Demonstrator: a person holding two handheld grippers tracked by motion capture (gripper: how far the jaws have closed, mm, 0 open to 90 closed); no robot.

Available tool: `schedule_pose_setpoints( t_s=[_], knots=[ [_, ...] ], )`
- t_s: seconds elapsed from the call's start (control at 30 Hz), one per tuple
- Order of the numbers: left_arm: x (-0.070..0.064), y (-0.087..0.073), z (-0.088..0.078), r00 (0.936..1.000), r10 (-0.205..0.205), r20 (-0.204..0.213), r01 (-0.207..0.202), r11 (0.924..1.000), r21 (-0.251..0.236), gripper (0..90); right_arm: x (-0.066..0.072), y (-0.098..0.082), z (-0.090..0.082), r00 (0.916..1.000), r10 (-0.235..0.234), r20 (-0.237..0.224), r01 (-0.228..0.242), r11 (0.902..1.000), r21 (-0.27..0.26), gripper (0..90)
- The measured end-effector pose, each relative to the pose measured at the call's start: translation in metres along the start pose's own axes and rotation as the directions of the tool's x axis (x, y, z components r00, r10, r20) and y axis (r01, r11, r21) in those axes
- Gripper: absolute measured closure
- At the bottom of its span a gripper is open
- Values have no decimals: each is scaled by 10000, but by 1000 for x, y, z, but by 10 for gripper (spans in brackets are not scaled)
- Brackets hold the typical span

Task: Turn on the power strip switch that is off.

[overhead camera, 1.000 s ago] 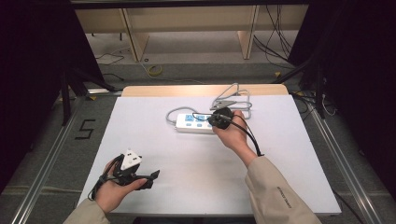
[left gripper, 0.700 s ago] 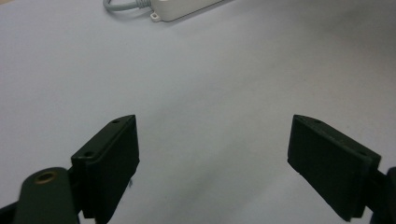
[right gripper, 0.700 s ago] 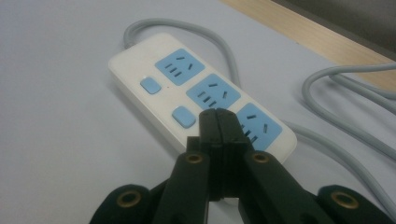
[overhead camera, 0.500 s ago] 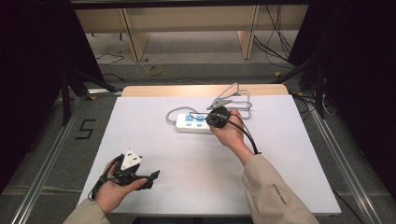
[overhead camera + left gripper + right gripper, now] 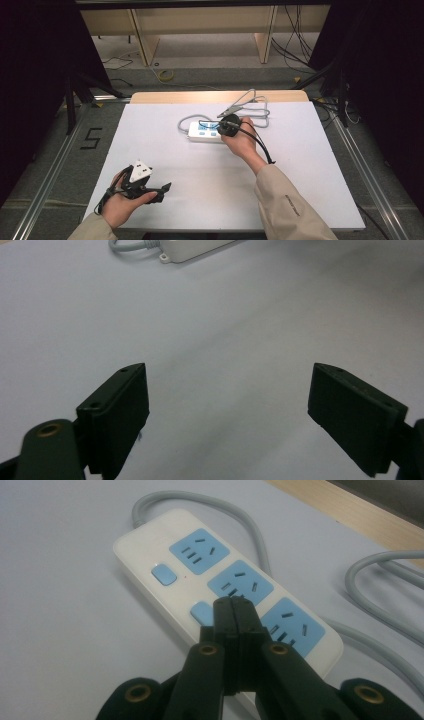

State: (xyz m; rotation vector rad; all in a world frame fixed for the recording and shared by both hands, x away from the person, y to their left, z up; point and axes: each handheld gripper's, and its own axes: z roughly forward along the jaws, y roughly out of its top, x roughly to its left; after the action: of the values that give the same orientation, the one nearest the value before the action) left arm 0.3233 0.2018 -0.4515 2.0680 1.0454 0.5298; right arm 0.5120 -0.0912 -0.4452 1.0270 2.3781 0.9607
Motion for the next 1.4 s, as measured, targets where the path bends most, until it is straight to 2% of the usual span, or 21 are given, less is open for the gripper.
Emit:
schedule_pose_setpoints(
  t_s=[0.83,1.4],
  knots=[
    [0,0,0,10000,14,27,-14,10000,-16,163,7,15,12,9998,-195,-89,197,9996,189,900],
    [0,0,0,10000,21,42,-21,10000,-17,164,9,18,18,9996,-243,-162,250,9987,433,900]
  ],
)
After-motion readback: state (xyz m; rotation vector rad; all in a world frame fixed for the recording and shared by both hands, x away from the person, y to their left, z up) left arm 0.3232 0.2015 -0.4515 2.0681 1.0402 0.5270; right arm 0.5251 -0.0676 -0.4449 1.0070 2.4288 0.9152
